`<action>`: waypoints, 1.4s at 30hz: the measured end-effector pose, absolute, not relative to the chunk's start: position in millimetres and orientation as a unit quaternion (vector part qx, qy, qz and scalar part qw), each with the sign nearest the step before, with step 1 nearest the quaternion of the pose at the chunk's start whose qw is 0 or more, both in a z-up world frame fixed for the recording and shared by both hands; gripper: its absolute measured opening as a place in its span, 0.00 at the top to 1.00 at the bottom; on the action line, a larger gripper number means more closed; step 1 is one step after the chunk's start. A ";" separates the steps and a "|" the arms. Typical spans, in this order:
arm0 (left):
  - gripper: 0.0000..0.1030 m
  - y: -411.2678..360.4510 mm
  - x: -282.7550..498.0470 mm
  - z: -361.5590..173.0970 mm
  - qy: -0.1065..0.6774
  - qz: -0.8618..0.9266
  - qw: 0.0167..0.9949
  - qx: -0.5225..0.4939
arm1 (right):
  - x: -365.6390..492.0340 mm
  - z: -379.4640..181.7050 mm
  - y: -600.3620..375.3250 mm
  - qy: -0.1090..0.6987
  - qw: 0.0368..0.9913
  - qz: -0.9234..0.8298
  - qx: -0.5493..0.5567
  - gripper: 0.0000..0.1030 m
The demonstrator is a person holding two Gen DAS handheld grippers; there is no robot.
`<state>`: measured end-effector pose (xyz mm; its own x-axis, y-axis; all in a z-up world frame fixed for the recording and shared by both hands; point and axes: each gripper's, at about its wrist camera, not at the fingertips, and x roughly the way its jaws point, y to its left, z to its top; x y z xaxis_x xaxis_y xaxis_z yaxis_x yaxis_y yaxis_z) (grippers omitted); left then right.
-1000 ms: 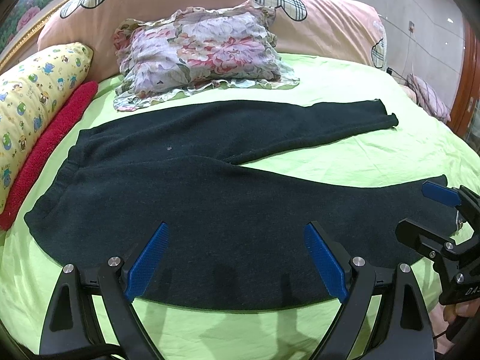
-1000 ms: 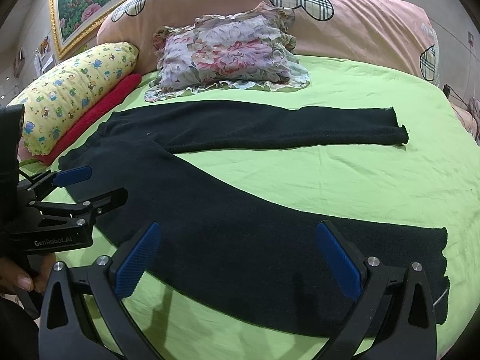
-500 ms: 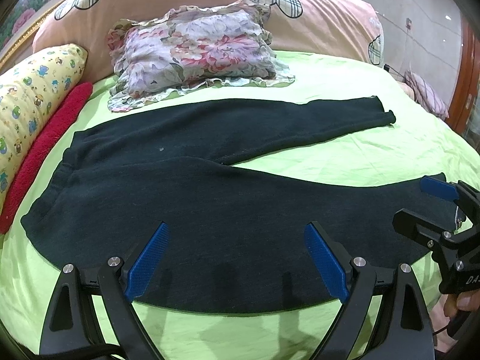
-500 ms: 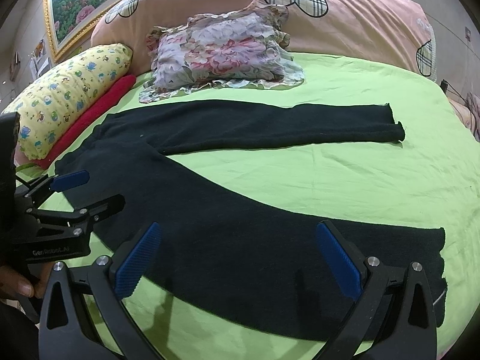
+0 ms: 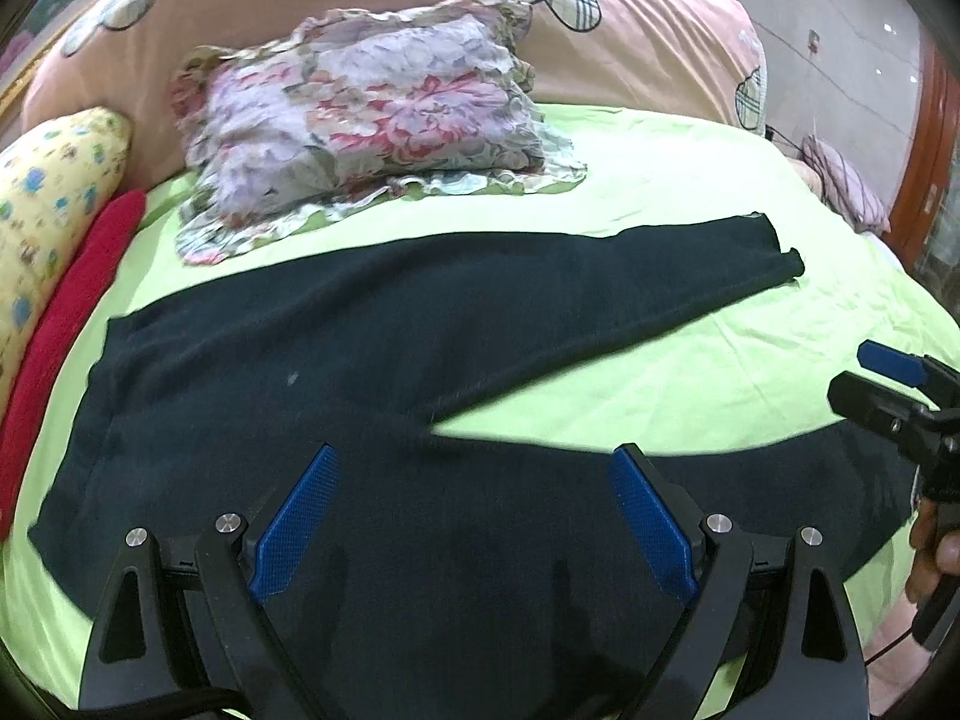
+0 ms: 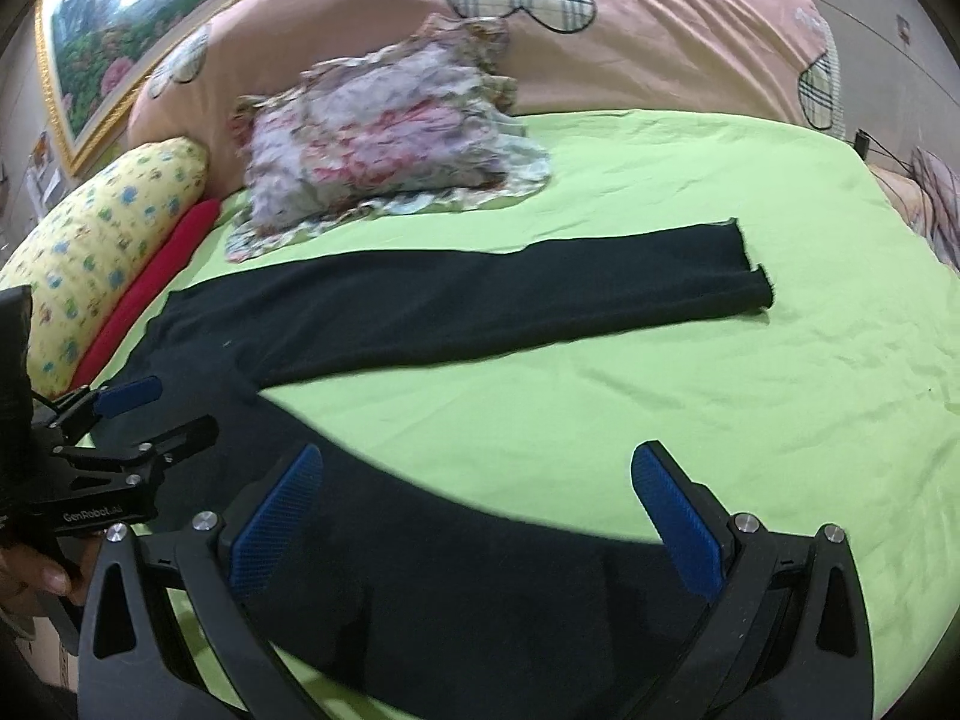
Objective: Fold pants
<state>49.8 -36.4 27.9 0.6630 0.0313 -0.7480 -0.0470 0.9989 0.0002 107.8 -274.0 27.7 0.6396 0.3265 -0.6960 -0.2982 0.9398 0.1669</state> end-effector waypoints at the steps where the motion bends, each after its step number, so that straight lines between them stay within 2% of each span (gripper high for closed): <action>1: 0.10 -35.7 55.7 28.1 0.413 0.018 0.910 -0.008 | 113.6 28.4 -277.6 0.390 0.905 0.170 0.022 0.00; 13: 0.10 -35.7 162.5 33.8 0.440 -0.042 0.896 0.026 | 204.5 37.3 -329.7 0.416 0.899 0.128 0.041 0.00; 26: 0.10 -55.9 275.9 7.7 0.491 -0.119 0.859 0.077 | 326.4 25.7 -382.9 0.461 0.878 0.128 0.032 0.00; 32: 0.13 -68.1 309.0 -12.0 0.526 -0.151 0.832 0.091 | 365.6 9.5 -390.7 0.487 0.858 0.164 0.022 0.01; 34: 0.17 -69.9 320.2 -20.3 0.541 -0.154 0.821 0.091 | 375.7 1.6 -391.0 0.497 0.849 0.178 0.016 0.03; 36: 0.26 -71.3 329.3 -29.7 0.566 -0.169 0.803 0.076 | 384.1 -7.5 -390.1 0.513 0.837 0.190 0.010 0.12; 37: 0.26 -72.9 331.7 -33.5 0.575 -0.170 0.797 0.074 | 389.0 -13.3 -389.6 0.524 0.828 0.199 0.009 0.24; 38: 0.26 -75.1 332.2 -35.0 0.576 -0.171 0.796 0.079 | 391.4 -16.6 -389.8 0.530 0.823 0.203 0.009 0.39; 39: 0.27 -77.4 332.3 -35.8 0.578 -0.173 0.793 0.087 | 393.5 -19.1 -390.6 0.535 0.819 0.206 0.008 0.47; 40: 0.31 -80.2 332.3 -35.9 0.582 -0.176 0.788 0.096 | 394.5 -19.5 -392.6 0.536 0.819 0.207 0.009 0.61; 41: 0.45 -82.0 332.8 -35.1 0.585 -0.183 0.785 0.095 | 394.7 -18.9 -394.3 0.537 0.818 0.208 0.014 0.80; 42: 0.66 -83.8 331.6 -33.9 0.590 -0.199 0.778 0.084 | 395.3 -18.0 -398.9 0.540 0.813 0.213 0.031 0.85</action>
<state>331.6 -83.8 -33.9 0.2253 -0.2110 -0.9512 0.4100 0.9062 -0.1039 395.3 -398.9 -18.0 0.3252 0.3800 -0.8659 -0.3134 0.9073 0.2804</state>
